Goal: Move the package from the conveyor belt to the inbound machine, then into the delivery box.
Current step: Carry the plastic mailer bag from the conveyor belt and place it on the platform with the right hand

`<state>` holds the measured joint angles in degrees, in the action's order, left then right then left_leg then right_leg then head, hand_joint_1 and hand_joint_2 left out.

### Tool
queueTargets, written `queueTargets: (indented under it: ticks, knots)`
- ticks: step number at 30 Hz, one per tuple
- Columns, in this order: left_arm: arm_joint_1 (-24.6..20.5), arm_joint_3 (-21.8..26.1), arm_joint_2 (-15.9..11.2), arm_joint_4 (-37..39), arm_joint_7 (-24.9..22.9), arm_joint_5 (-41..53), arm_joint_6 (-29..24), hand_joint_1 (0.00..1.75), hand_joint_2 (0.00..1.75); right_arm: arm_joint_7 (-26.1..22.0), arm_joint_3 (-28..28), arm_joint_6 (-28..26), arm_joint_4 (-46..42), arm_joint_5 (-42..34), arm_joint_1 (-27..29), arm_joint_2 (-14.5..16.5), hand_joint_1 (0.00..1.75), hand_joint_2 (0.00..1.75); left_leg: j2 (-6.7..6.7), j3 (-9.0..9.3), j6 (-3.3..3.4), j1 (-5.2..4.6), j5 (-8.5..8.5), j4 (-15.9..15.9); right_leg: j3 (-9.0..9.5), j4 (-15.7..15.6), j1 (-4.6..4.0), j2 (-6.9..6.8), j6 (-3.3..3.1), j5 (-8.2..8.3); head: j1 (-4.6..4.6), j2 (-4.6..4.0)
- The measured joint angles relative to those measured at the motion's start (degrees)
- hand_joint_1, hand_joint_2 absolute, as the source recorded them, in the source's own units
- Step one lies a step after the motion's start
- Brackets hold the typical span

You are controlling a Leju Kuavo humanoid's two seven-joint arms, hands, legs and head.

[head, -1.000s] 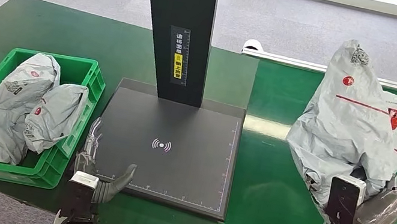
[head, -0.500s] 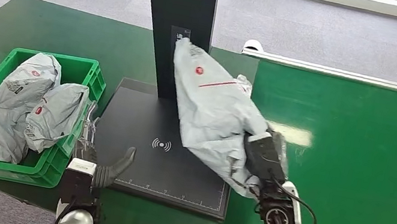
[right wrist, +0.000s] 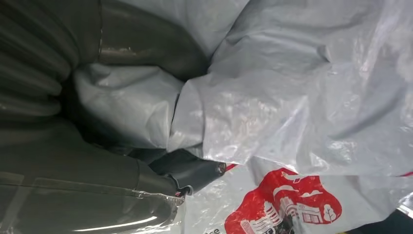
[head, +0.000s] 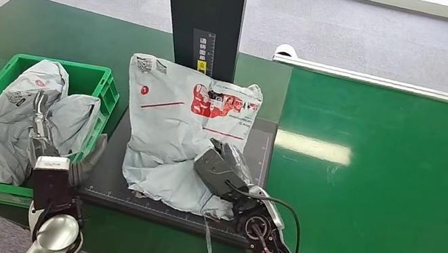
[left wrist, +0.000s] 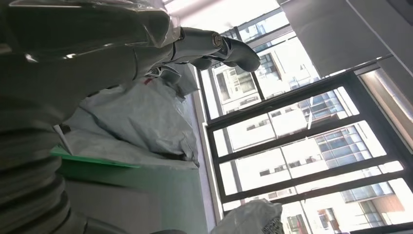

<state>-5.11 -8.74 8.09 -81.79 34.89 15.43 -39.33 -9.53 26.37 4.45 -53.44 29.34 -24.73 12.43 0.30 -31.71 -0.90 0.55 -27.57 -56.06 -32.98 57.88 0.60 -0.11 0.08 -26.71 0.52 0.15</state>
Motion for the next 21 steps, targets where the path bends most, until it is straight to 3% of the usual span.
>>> queueTargets:
  ticks: [6, 10, 15, 19, 21]
  knots:
    - [0.5, 1.6, 0.2, -0.5, -0.1, 2.1, 0.0, 0.00, 1.75, -2.9, 2.1, -1.4, -0.2, -0.5, -0.3, -0.3, 0.00, 1.75, -0.01, 0.02, 0.00, 0.01, 0.00, 0.0, -0.01, 0.0, -0.01, 0.00, 0.00, 0.00, 0.00, -0.02]
    - [1.8, 1.9, 0.3, -1.6, -1.4, 5.7, 2.1, 0.00, 1.75, -9.3, 2.3, -4.4, -5.7, -4.8, 1.1, -1.1, 0.00, 1.75, 0.00, 0.01, 0.00, 0.01, 0.00, 0.0, -0.06, 0.0, -0.01, 0.00, 0.00, -0.01, 0.00, -0.01]
    - [2.2, 0.1, 0.1, -1.2, -9.9, 16.4, 13.6, 0.00, 1.75, -20.4, -0.8, -11.9, -20.0, -14.7, 5.8, -2.0, 0.00, 1.75, 0.00, -0.08, 0.02, -0.03, -0.03, 0.0, -0.13, 0.0, 0.04, -0.01, 0.02, -0.02, -0.01, -0.01]
    - [1.7, -2.1, 0.0, 0.5, -13.1, 20.9, 18.9, 0.00, 1.75, -23.0, -3.0, -14.8, -28.4, -16.8, 8.3, -2.8, 0.00, 1.75, 0.17, 0.01, 0.00, -0.05, -0.10, 0.0, -0.12, 0.0, 0.07, 0.14, 0.00, 0.01, 0.01, -0.01]
    - [0.8, -3.4, -0.3, 2.0, -15.4, 24.4, 24.2, 0.00, 1.75, -26.1, -4.1, -19.6, -31.8, -17.3, 9.6, -2.9, 0.00, 1.75, -0.01, 0.04, 0.01, -0.05, -0.09, 0.0, -0.09, -0.1, 0.08, -0.01, 0.02, -0.01, 0.02, -0.01]
